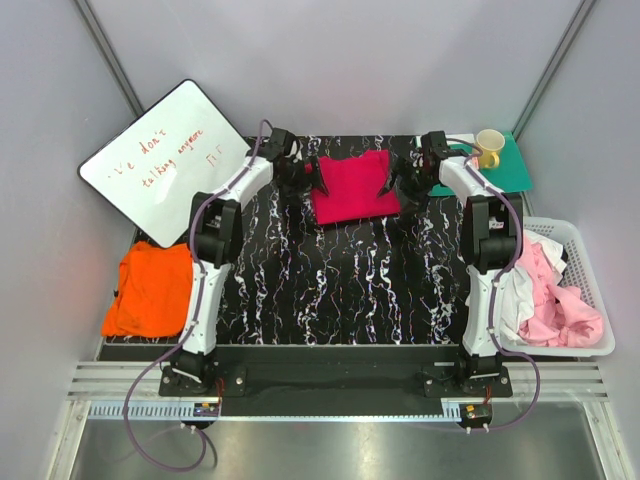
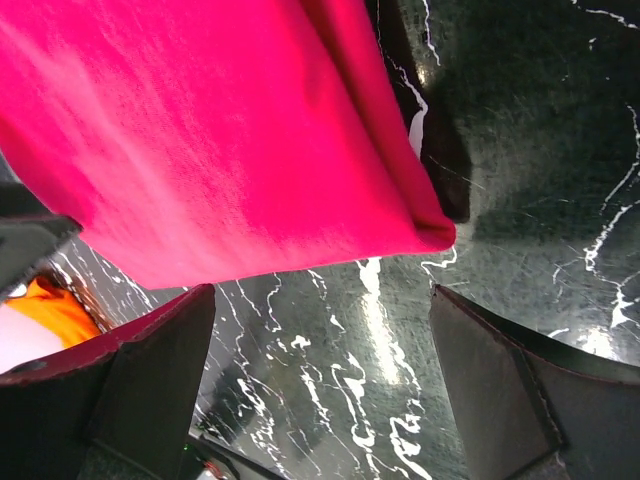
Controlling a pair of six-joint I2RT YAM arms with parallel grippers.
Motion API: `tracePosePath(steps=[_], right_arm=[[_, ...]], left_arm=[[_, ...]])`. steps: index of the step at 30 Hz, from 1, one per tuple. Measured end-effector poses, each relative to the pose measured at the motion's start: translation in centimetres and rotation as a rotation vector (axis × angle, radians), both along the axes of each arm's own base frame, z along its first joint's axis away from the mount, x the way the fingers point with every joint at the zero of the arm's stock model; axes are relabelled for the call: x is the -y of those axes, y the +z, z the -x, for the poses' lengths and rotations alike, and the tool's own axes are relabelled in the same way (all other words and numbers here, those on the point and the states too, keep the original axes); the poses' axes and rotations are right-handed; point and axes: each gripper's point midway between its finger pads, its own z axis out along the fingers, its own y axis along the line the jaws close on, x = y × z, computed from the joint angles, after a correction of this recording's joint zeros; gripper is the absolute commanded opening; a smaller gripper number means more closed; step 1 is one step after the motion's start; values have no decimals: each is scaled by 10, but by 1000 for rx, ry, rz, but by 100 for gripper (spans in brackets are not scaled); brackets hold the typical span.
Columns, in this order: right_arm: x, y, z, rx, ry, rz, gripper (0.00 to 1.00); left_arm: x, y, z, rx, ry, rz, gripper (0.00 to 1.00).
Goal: Fold and stack the t-shirts
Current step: Put the neatly folded tshirt into the corner of the board with the left arm
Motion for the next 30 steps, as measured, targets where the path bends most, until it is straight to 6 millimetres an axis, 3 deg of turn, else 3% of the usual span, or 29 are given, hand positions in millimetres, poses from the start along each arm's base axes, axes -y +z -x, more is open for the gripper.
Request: tracePosePath(steps=[2, 5, 6, 8, 11, 12, 17, 22, 30], right_arm=[[2, 0, 1, 3, 6, 12, 95], [5, 2, 1, 10, 13, 27, 96], [6, 3, 2, 10, 15, 29, 96], [7, 4, 4, 8, 19, 32, 96], [9, 7, 5, 12, 22, 36, 96], [10, 10, 5, 16, 23, 38, 96], [17, 23, 7, 40, 24, 46, 96], [21, 35, 12, 64, 33, 52, 96], [22, 31, 23, 49, 52, 53, 96]], left_arm=[[3, -1, -6, 7, 0, 3, 93], [8, -3, -14, 11, 5, 18, 77], [10, -4, -16, 14, 7, 23, 63], [16, -8, -20, 9, 9, 36, 49], [26, -15, -23, -6, 13, 61, 7], [28, -18, -22, -13, 15, 63, 0], [31, -21, -20, -28, 16, 78, 0], [22, -20, -9, -24, 4, 43, 0], [-24, 6, 67, -105, 11, -63, 0]])
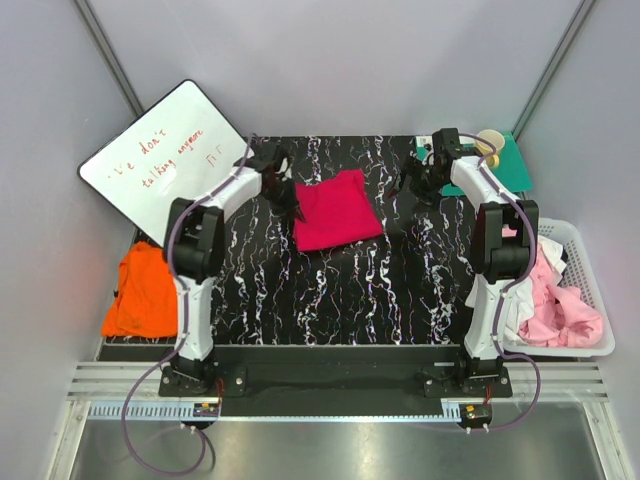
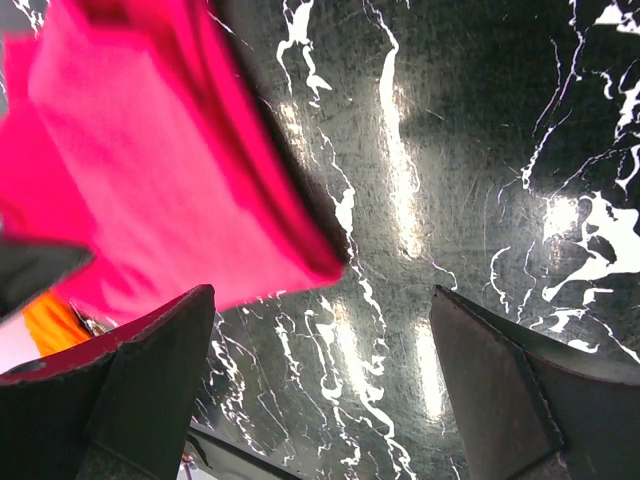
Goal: Fold and stack the t-shirts
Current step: Put the neatly folded tshirt into the corner of the board with the left arm
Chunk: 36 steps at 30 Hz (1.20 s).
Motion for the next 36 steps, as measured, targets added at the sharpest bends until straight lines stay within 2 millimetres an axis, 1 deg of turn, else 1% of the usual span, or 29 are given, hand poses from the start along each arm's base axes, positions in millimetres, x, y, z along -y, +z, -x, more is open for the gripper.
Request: tracePosePath(steps=[4, 8, 11, 15, 19, 20, 21, 22, 25, 27, 29, 31, 33, 34, 36], right_arm=[[-1, -1, 2, -7, 4, -5, 96], [-4, 1, 4, -8, 13, -25, 96], [-5, 3, 5, -7, 16, -31, 96], [-7, 3, 7, -11, 23, -46, 96], [-8, 2, 8, -16, 24, -48, 96], [-8, 2, 8, -16, 24, -48, 96], [-8, 2, 8, -15, 24, -49, 96], [-8, 2, 8, -16, 24, -48, 96], [-8, 3, 8, -16, 26, -51, 96], [-9, 3, 9, -17, 28, -56, 96], [-10, 4, 9, -17, 31, -62, 96], [-10, 4, 9, -17, 32, -64, 96], [-11, 4, 9, -17, 32, -66, 96], [-11, 4, 9, -18, 34, -69, 95], [-13, 4, 11, -20, 38, -80, 94]], left_arm=[[-23, 18, 49, -32, 22, -14, 0], [-44, 20, 100, -78, 33, -43, 0], [-59, 18, 133, -119, 37, -86, 0], [-75, 21, 161, -152, 35, -148, 0], [-83, 23, 186, -181, 32, -161, 0], [-85, 24, 193, -187, 28, -165, 4], [-85, 24, 200, -195, 21, -168, 24], [-85, 24, 206, -204, 14, -172, 59], [-85, 25, 218, -227, -10, -190, 85], [-89, 26, 224, -238, -20, -212, 92], [-94, 32, 228, -229, -25, -235, 99], [-99, 47, 227, -184, -28, -257, 99], [-103, 70, 214, -95, -27, -280, 99], [-105, 81, 204, -41, -27, -293, 99], [-109, 97, 183, 40, -28, -327, 99]])
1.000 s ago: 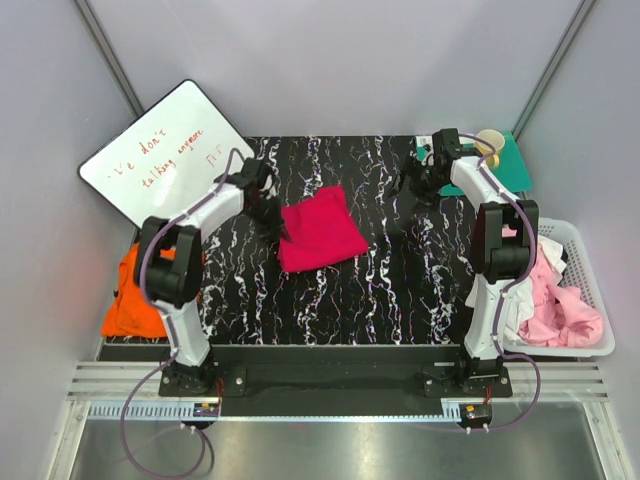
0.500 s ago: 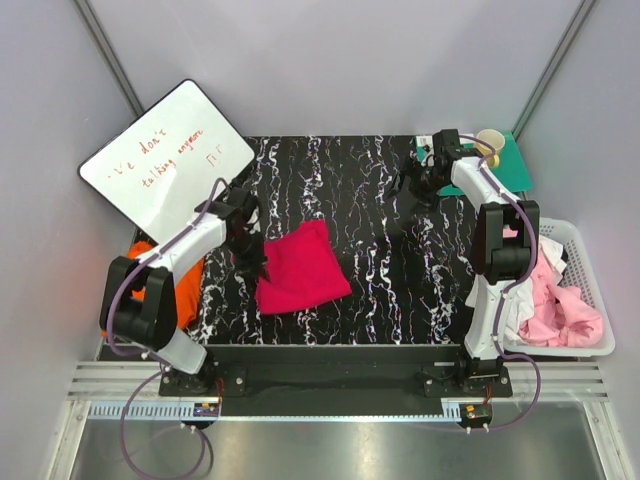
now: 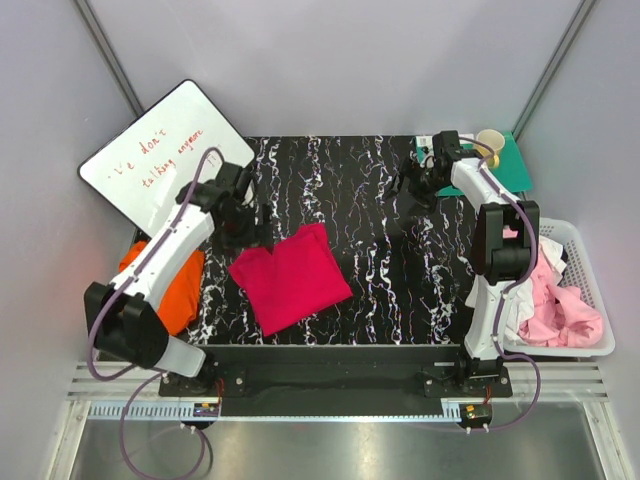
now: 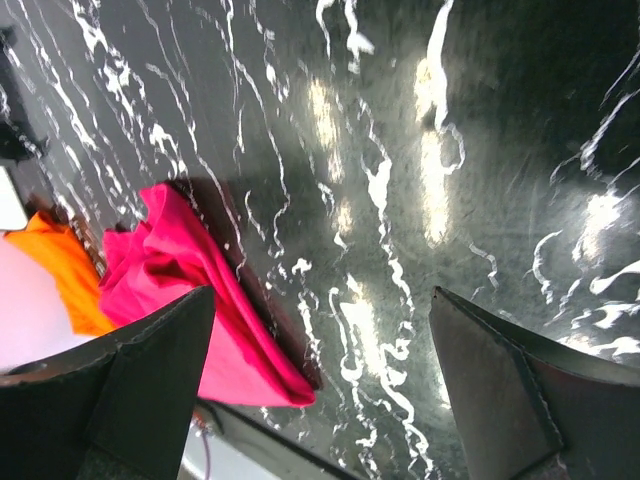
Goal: Fold and stack the t-shirts
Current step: Put the neatly folded tshirt into the corner of the board with the left arm
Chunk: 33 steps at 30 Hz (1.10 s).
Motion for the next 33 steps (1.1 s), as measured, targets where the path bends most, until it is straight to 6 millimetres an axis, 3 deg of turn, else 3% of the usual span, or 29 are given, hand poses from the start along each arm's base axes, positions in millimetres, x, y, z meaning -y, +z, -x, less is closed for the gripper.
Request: tracePosePath(steps=[2, 4, 7, 11, 14, 18, 22, 27, 33], right_arm=[[-3, -3, 8, -25, 2, -20, 88], [-6, -9, 20, -65, 4, -49, 85], [-14, -17, 50, -156, 10, -108, 83], [-29, -17, 92, -265, 50, -157, 84], [-48, -5, 119, -298, 114, -170, 84], [-82, 18, 155, -295, 239, -175, 84], [-110, 17, 190, -332, 348, -156, 84], [-119, 8, 225, -423, 403, -131, 85], [-119, -4, 231, -487, 398, -120, 85]], left_arm=[[-1, 4, -22, 37, -22, -40, 99], [-1, -6, -40, 24, -48, -78, 99], [4, -46, -62, -60, -102, -127, 99], [0, -94, -64, -187, -169, -176, 99], [-4, -101, -65, -206, -195, -186, 99], [-12, -94, -81, -171, -196, -179, 99], [-19, -98, -98, -159, -174, -156, 99], [-17, -120, -96, -223, -179, -119, 99], [-8, -128, -89, -249, -195, -74, 99]])
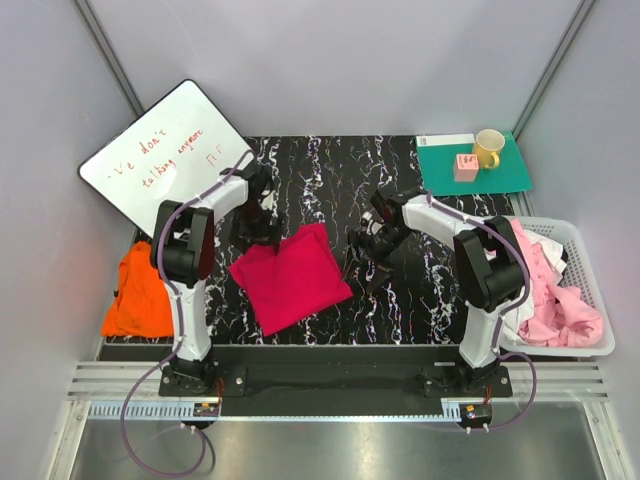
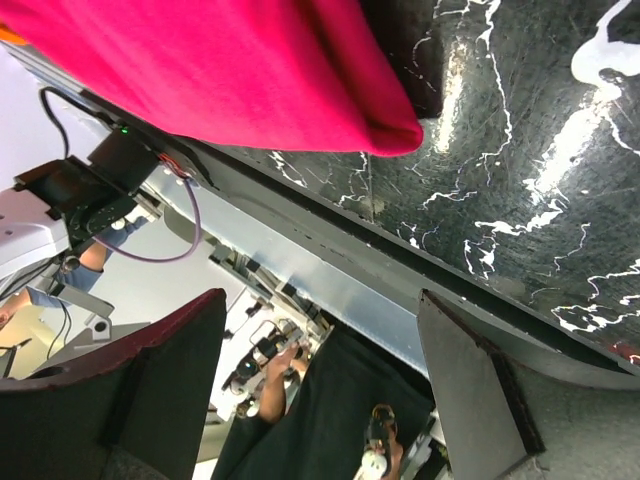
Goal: Fold and stack the t-shirts
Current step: Put the neatly folded tshirt into the corner of the board with the left arm
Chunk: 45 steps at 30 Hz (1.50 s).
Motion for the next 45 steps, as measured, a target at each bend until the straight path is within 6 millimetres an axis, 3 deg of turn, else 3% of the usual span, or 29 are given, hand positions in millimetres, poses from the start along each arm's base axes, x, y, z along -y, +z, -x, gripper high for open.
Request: tracePosePath(steps=[7, 12, 17, 21, 24, 25, 29, 34, 37, 41, 45], right_arm=[[-12, -16, 14, -51, 51, 24, 85], [-21, -26, 22, -78, 84, 34, 84], [-25, -35, 19, -92, 90, 39, 80], [-31, -45, 11, -100, 86, 43, 68], [-36, -52, 2, -100, 81, 44, 52], [-38, -54, -1, -99, 79, 45, 38], [-47, -63, -17, -77, 79, 50, 11], [-54, -65, -42, -4, 86, 79, 7], [-58, -63, -64, 68, 93, 102, 14], [-64, -59, -88, 144, 107, 117, 14], [-58, -64, -97, 187, 116, 173, 15]], left_arm=[[-9, 3, 10, 4, 62, 30, 99], [-14, 25, 2, 75, 104, 52, 99], [-11, 42, 8, 110, 116, 88, 99], [-11, 41, 22, 89, 121, 96, 99], [-12, 40, 28, 78, 123, 96, 99], [-12, 40, 30, 77, 123, 96, 99], [-13, 48, 33, 97, 124, 101, 99], [-15, 66, 31, 154, 126, 124, 99], [-16, 69, 30, 162, 124, 135, 99], [-16, 63, 33, 141, 120, 144, 99], [-14, 43, 40, 84, 113, 149, 99]])
